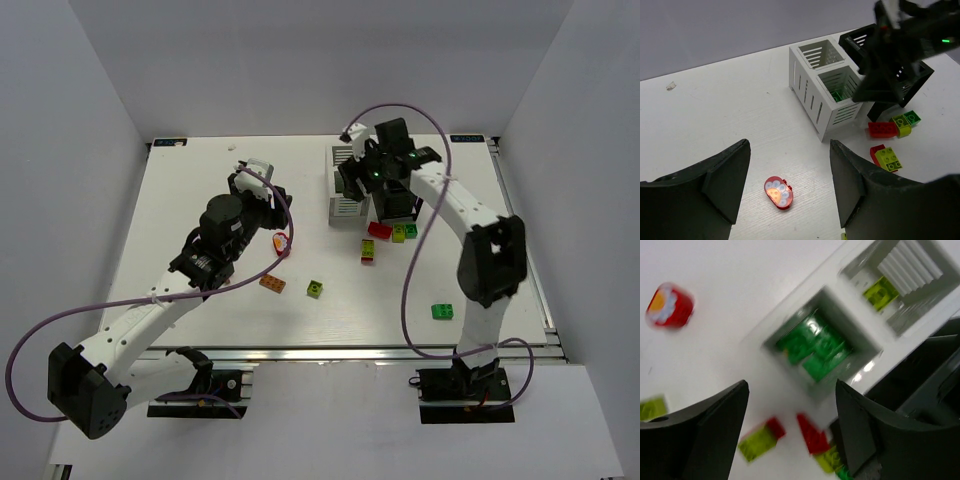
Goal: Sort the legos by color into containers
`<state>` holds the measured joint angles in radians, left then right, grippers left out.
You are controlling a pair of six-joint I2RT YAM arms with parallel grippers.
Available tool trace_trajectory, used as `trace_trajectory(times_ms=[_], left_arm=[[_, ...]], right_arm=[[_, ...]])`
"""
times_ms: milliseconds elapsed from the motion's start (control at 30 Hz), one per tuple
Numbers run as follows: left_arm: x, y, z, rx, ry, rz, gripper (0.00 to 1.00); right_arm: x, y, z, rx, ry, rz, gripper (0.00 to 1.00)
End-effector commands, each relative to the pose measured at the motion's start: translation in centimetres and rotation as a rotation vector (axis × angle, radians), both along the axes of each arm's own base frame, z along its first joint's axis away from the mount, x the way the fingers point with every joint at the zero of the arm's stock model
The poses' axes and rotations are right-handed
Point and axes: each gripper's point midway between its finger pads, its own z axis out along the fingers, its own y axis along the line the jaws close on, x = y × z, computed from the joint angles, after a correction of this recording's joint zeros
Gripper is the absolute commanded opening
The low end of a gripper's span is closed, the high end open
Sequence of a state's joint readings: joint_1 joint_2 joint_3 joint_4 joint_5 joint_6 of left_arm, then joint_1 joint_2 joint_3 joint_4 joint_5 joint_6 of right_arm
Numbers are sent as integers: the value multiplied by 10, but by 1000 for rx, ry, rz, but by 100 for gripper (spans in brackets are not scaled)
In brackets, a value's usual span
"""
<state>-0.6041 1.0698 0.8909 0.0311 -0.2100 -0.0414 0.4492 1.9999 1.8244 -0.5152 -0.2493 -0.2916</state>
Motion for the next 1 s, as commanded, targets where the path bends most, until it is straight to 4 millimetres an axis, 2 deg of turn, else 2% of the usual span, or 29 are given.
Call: trace_trajectory(times_ms=[0, 33, 67, 100, 133, 167, 200, 233, 333, 367, 433, 500, 600, 667, 767, 833, 900, 967], left_arm=[[-4, 3, 11, -22, -30, -6, 74], [-4, 2, 11, -24, -30, -9, 74], [-5, 1, 14, -28, -34, -17, 74], [-6, 1, 15, -32, -35, -21, 74], [-7, 1, 16, -34, -38, -24, 74], [-8, 1, 18, -39, -42, -26, 74], [-8, 1, 19, -41, -45, -26, 74], [-10, 2, 22, -47, -52, -27, 74], [-12, 3, 24, -53, -61, -29, 74], [-12, 4, 24, -53, -61, -27, 74], [-12, 5, 26, -54, -65, -23, 74], [-12, 4, 25, -51, -63, -24, 74], [-12, 3, 24, -51, -60, -27, 74], [-12, 4, 26, -54, -64, -29, 74], [-13, 3, 26, -56, -66, -32, 74], [-14, 4, 29, -59, -71, -32, 74], [-14, 3, 28, -58, -70, -35, 74], [-14, 3, 27, -57, -67, -37, 74]], right_arm=[[-51, -9, 78, 127, -147, 205, 76], [-72, -17, 49, 92, -137, 290, 76], [-95, -22, 69, 103, -209, 357, 76], [-125, -31, 39, 61, -193, 484, 78], [-146, -38, 29, 32, -200, 569, 79], [-171, -45, 33, 25, -247, 663, 80], [-186, -56, 23, -7, -260, 718, 82], [-210, -71, 4, -50, -278, 785, 83], [-218, -104, -10, -93, -319, 758, 86], [-221, -122, -16, -128, -334, 733, 86], [-219, -140, -23, -189, -327, 688, 87], [-217, -165, -43, -282, -250, 611, 87], [-221, -191, -64, -373, -165, 547, 87], [-231, -202, -77, -411, -128, 539, 87], [-238, -208, -86, -445, -127, 532, 88], [-245, -213, -98, -467, -104, 535, 88], [-256, -219, -114, -491, -73, 559, 89], [-259, -221, -120, -518, -92, 600, 89]])
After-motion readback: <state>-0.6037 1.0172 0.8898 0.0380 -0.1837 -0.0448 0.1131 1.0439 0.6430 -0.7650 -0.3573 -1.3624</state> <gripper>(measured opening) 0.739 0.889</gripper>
